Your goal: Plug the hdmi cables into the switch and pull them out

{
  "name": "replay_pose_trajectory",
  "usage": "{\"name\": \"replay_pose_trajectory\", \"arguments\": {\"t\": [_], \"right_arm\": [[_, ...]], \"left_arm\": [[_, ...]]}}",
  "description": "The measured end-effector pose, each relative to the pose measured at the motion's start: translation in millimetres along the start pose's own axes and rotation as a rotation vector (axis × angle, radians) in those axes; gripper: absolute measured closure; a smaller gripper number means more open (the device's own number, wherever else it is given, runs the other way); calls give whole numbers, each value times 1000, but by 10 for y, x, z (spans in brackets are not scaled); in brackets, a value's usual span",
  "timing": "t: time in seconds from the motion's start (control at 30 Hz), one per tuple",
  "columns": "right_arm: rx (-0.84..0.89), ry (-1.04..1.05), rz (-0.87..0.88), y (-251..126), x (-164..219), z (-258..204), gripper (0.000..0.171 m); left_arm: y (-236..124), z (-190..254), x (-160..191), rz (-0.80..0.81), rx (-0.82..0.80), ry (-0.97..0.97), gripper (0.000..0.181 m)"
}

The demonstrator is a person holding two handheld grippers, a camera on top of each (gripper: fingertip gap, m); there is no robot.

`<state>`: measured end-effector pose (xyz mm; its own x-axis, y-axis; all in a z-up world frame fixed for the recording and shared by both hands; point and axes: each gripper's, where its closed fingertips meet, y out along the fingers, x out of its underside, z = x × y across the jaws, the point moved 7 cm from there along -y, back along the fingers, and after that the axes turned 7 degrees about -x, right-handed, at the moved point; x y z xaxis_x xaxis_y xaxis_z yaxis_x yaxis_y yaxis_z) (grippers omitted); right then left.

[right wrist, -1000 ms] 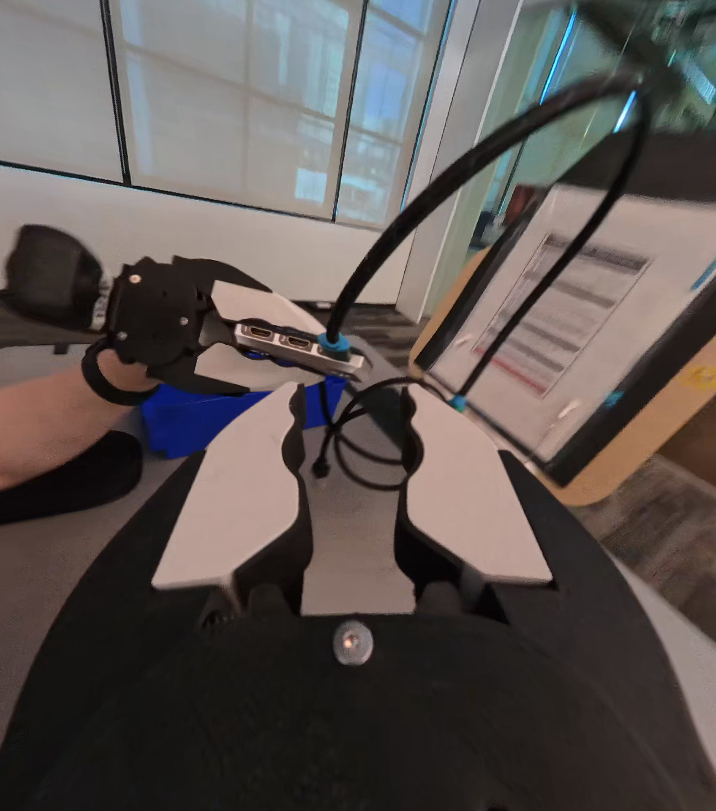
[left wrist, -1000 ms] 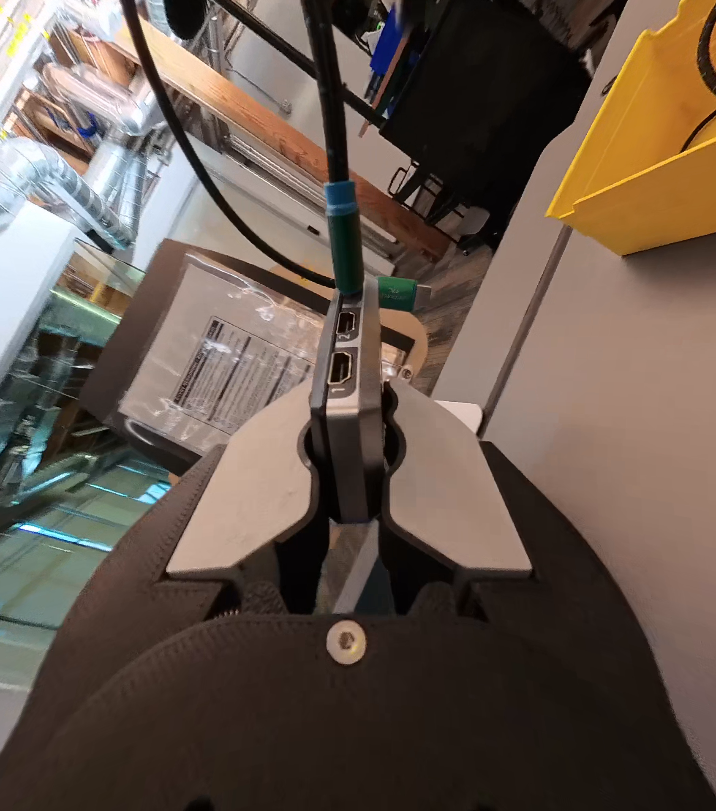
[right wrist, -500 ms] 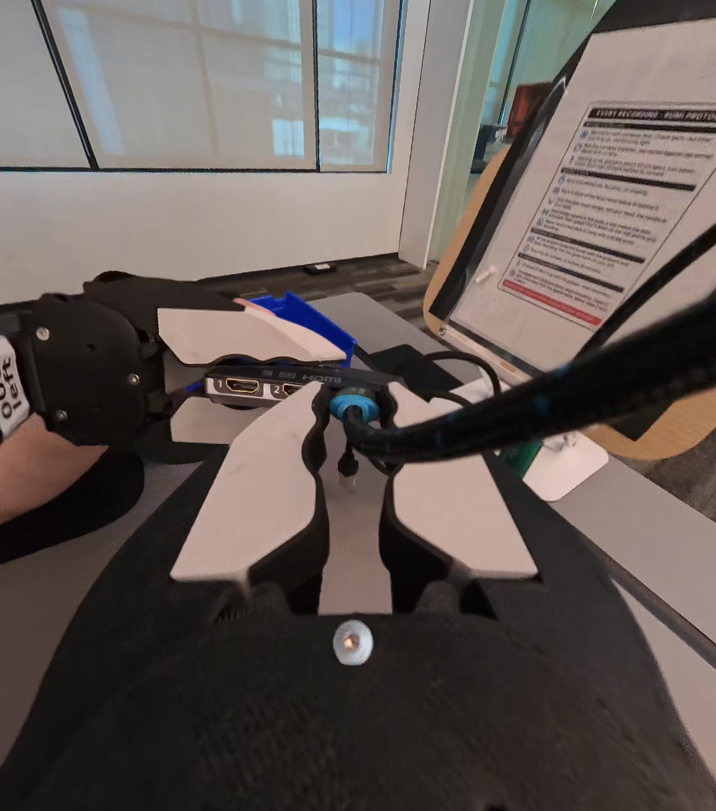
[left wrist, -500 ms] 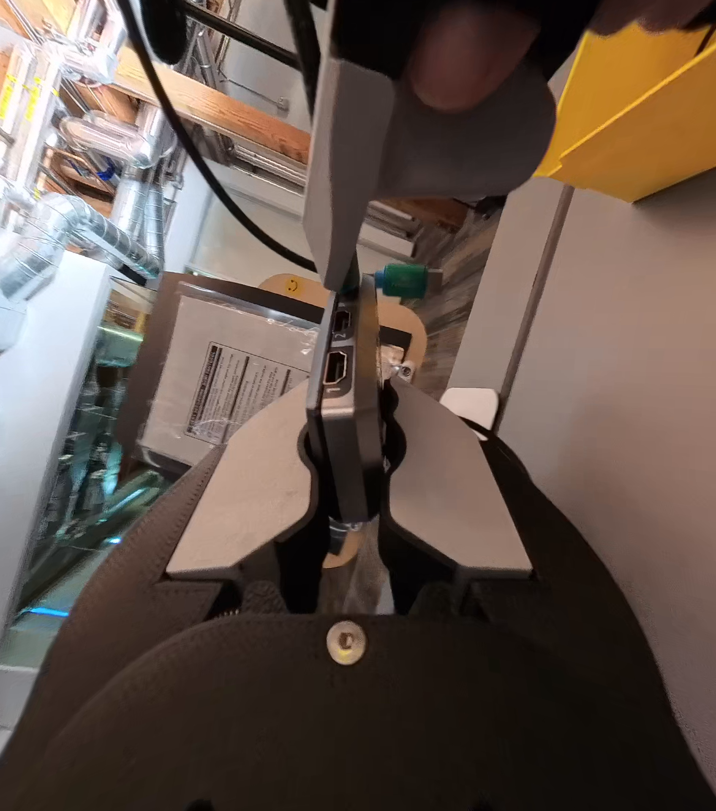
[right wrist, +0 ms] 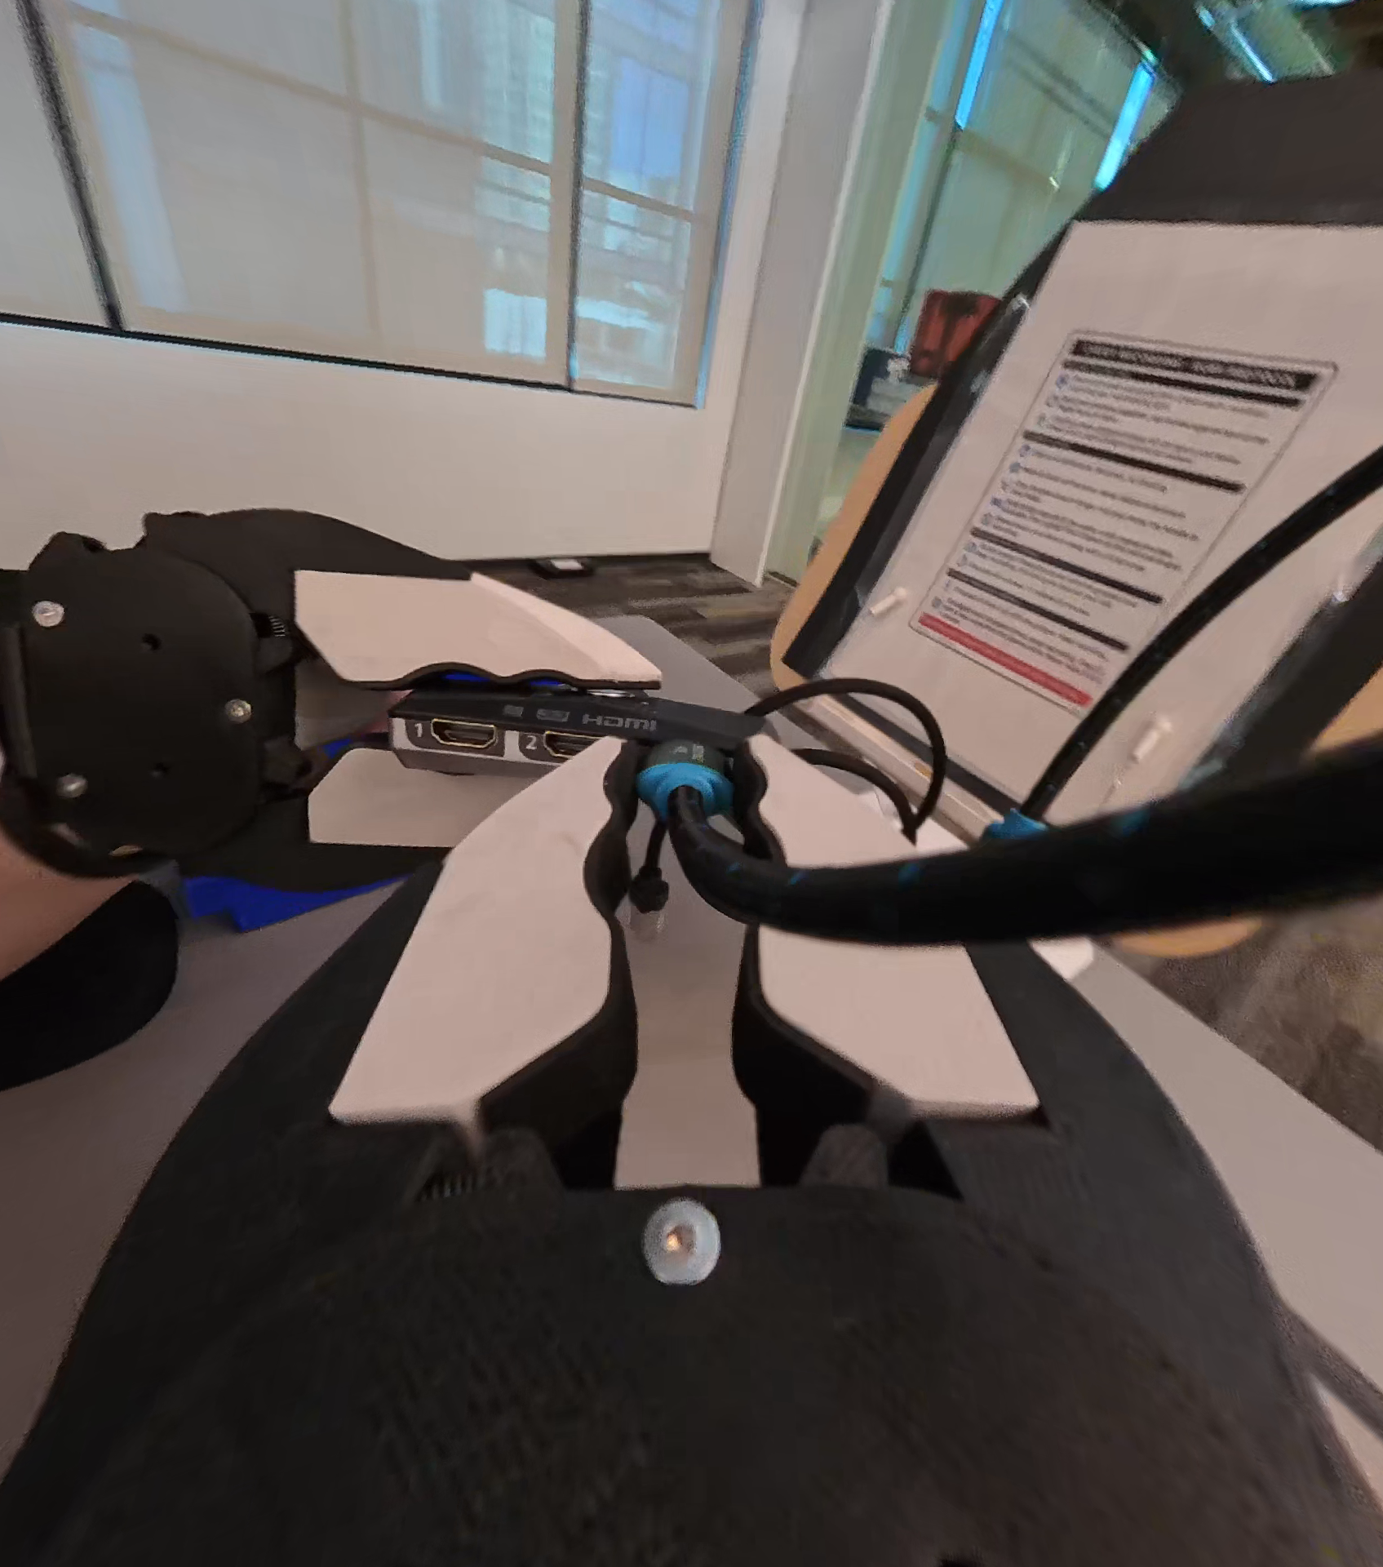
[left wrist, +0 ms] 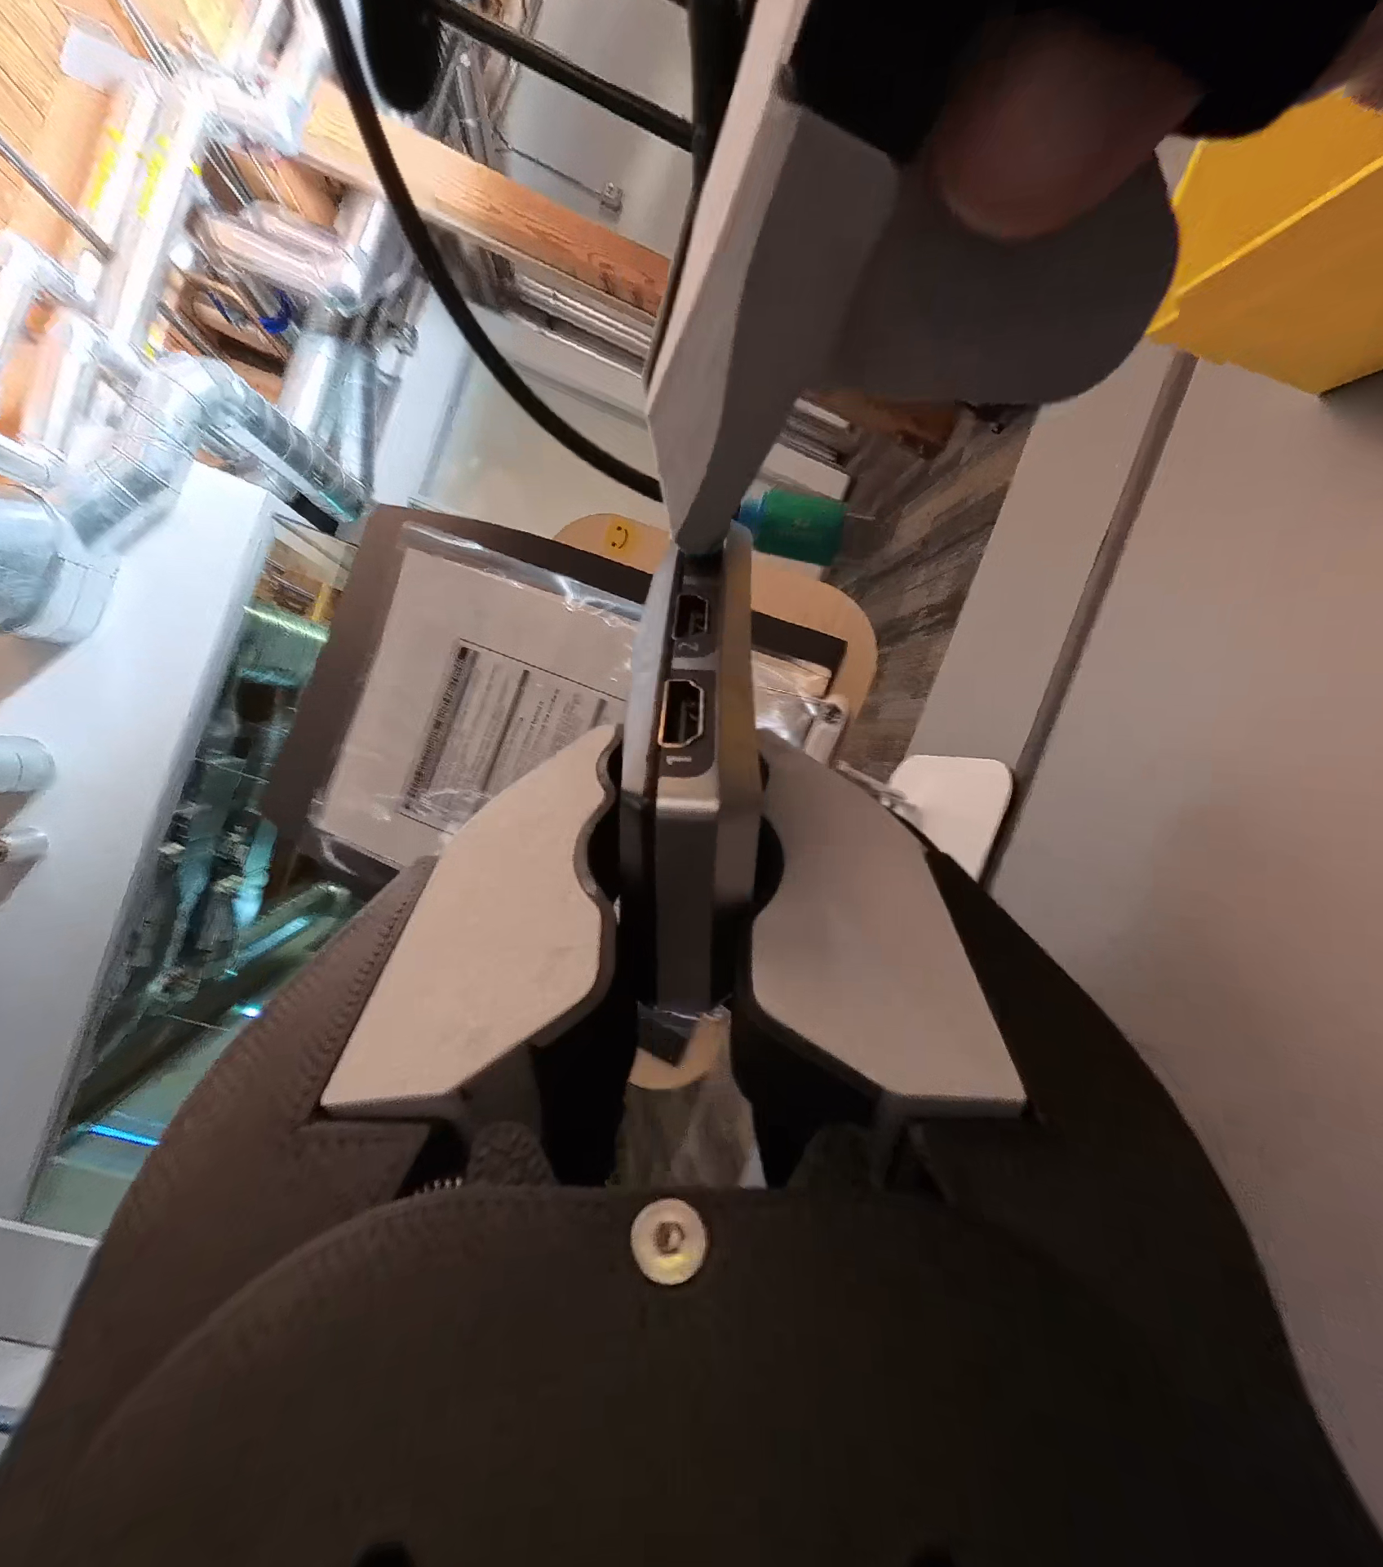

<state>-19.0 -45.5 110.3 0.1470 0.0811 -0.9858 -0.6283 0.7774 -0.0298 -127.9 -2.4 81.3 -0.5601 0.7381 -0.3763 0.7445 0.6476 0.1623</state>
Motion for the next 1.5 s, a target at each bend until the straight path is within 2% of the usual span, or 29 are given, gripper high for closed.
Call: {"name": "replay_pose_trajectory", "arguments": {"t": [0.03,0.1,0.17,0.3,0.4,0.5,0.57,0.67,0.7,0.77,0.83,0.9,0.97,1.03,1.1,1.17,1.37,1.43,1.5], "right_arm": [[-40,-17,15,-10,-2,-4,149],[-114,-104,35,-60,-19,-19,142],[-94,-278,29,-142,0,-8,122],[-36,-632,1,-182,73,-119,114],[28,-918,8,-140,86,-314,122],[21,-1123,-98,-113,179,-443,138],[35,-1125,-161,-101,172,-445,149],[175,-1174,-177,-61,147,-410,149],[230,-1182,-175,-59,144,-374,149],[337,-1184,-178,-78,133,-276,149],[422,-1213,-180,-95,138,-216,150],[445,-1269,-193,-71,182,-221,151],[448,-1300,-218,-22,233,-236,151],[435,-1320,-218,10,272,-259,151],[409,-1347,-229,28,307,-281,150],[406,-1350,-236,23,324,-262,151],[411,-1370,-272,-9,358,-176,150],[418,-1407,-278,-19,381,-158,150],[419,-1455,-276,-20,411,-163,151]], "left_arm": [[-18,-16,0,19,-23,32,159],[-51,-68,5,45,-63,72,159],[-92,-126,12,78,-41,66,159],[-242,-152,-38,208,58,87,159],[-361,-54,-142,313,150,142,159],[-399,18,-217,344,185,150,159],[-381,9,-195,339,176,114,153],[-322,-166,-75,240,131,-15,143],[-311,-240,-5,187,156,-75,133],[-313,-369,101,125,265,-274,118],[-306,-474,116,125,389,-562,108],[-268,-491,76,158,543,-848,102],[-195,-407,57,163,663,-1006,97],[-107,-269,93,118,690,-993,107],[-51,-194,115,118,623,-917,124],[-41,-156,97,139,587,-883,124],[36,-83,87,94,591,-966,124],[56,-42,86,79,594,-1021,122],[93,-36,90,98,607,-1168,118]]}}
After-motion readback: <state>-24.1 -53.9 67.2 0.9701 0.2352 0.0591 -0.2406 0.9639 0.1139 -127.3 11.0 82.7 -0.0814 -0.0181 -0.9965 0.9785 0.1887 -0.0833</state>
